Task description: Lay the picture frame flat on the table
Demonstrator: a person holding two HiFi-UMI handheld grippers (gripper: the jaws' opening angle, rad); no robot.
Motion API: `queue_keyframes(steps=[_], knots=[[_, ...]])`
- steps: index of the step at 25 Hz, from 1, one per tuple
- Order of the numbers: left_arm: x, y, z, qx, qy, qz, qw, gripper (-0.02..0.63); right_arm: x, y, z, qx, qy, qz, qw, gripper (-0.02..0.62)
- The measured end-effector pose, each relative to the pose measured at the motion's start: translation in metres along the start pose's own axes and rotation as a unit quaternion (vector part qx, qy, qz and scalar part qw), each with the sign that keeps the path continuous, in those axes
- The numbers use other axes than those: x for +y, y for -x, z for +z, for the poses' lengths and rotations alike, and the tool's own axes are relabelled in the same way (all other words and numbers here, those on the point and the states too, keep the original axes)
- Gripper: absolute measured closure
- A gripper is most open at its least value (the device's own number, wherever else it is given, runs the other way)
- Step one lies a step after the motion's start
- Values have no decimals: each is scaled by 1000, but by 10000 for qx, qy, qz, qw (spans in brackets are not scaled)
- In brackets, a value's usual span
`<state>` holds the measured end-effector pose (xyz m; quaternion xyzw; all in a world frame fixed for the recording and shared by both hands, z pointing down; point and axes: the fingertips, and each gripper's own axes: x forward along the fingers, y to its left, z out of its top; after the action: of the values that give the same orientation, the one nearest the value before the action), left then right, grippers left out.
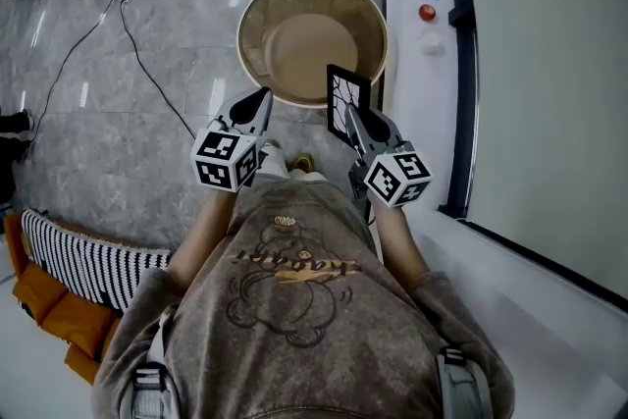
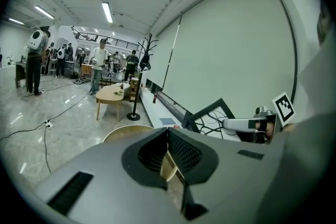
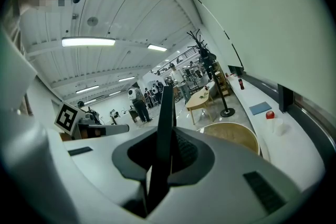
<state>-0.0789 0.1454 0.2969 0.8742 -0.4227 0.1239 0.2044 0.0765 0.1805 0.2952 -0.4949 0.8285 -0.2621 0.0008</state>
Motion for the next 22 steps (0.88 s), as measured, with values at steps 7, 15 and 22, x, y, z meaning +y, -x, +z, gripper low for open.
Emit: queue_keyframes(steps=[7,15,22], knots=[[10,-14,3,39,14,-23,10000,588,-10,-14,2,46,-29,-15,10000,535],[31,-52,19,127,-32,-199,9997,588,-27,-45,14,63,-94,-118,9999,535],[48,-82,31,230,-95,-384,9990,588,-39,-74,24,55,-168,-237,9996,535]])
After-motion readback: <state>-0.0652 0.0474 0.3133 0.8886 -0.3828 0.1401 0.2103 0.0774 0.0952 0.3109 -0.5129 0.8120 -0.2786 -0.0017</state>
